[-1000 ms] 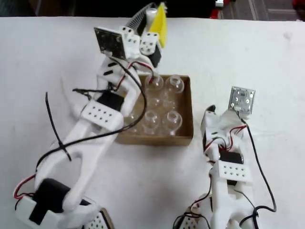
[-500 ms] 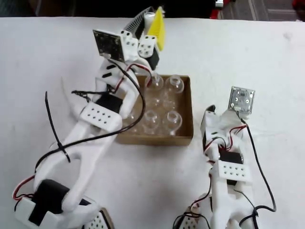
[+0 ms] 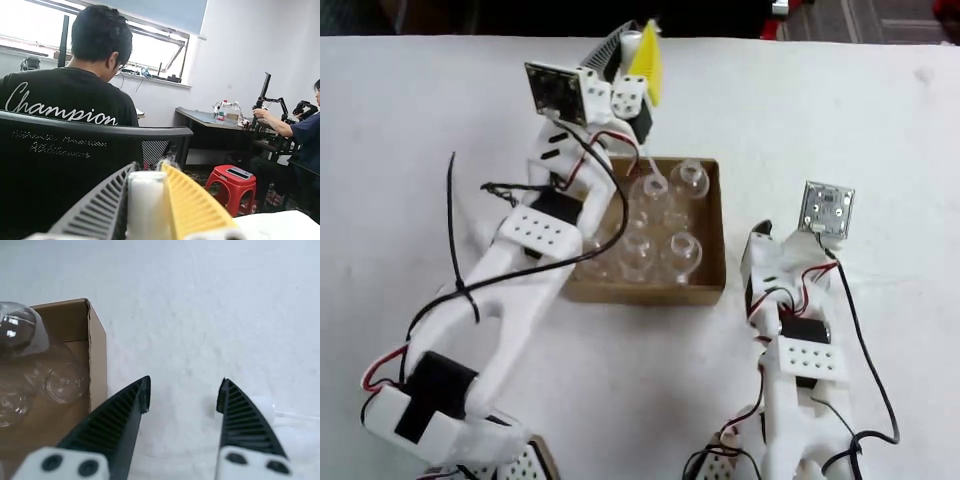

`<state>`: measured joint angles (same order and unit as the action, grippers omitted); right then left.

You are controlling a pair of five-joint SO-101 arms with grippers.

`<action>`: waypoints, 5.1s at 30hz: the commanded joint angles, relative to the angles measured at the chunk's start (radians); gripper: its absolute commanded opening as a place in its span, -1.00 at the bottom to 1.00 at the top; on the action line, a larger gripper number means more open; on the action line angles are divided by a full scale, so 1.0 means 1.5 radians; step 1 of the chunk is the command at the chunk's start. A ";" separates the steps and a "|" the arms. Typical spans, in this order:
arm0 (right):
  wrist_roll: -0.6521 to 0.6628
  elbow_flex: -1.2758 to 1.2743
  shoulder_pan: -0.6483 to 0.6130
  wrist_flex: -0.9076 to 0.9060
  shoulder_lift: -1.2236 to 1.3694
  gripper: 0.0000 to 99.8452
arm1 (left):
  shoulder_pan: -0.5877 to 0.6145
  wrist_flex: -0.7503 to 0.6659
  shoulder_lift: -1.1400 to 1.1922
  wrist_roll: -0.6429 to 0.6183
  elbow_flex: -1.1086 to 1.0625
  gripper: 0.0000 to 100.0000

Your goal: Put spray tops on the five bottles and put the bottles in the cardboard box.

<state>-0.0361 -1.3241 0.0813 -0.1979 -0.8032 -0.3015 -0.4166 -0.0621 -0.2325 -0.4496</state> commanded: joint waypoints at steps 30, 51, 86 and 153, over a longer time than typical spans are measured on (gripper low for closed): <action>0.010 0.007 0.005 0.015 0.001 -0.60 | -0.014 -0.018 -0.006 0.010 -0.095 -0.95; 0.010 0.007 0.006 0.015 0.001 -0.60 | -0.026 -0.017 -0.011 0.004 -0.135 -0.70; 0.010 0.007 0.006 0.015 -0.001 -0.60 | -0.036 -0.013 -0.056 0.009 -0.232 -0.80; 0.010 0.007 0.006 0.014 0.001 -0.60 | -0.044 -0.192 -0.086 0.109 -0.410 -0.77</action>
<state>-0.0330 -1.3241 0.0813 -0.1979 -0.8032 -0.3859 -0.6866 -0.1864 -0.0499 -1.0787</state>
